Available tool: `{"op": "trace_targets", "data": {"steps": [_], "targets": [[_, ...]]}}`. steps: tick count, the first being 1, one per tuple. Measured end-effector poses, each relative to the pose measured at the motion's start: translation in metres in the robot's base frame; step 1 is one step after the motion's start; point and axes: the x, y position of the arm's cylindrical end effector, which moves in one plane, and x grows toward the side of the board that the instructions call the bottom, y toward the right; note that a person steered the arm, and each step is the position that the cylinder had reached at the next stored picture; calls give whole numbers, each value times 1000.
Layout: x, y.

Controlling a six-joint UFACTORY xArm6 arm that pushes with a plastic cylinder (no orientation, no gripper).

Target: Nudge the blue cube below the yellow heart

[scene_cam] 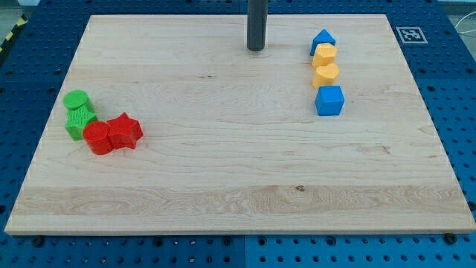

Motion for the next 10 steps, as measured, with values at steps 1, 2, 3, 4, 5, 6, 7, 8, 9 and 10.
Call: {"op": "trace_targets", "data": {"steps": [1, 2, 3, 4, 5, 6, 7, 8, 9, 10], "targets": [[36, 47], [85, 53], [136, 50], [179, 88], [195, 110], [183, 111], [175, 118], [175, 118], [168, 118], [165, 118]]}}
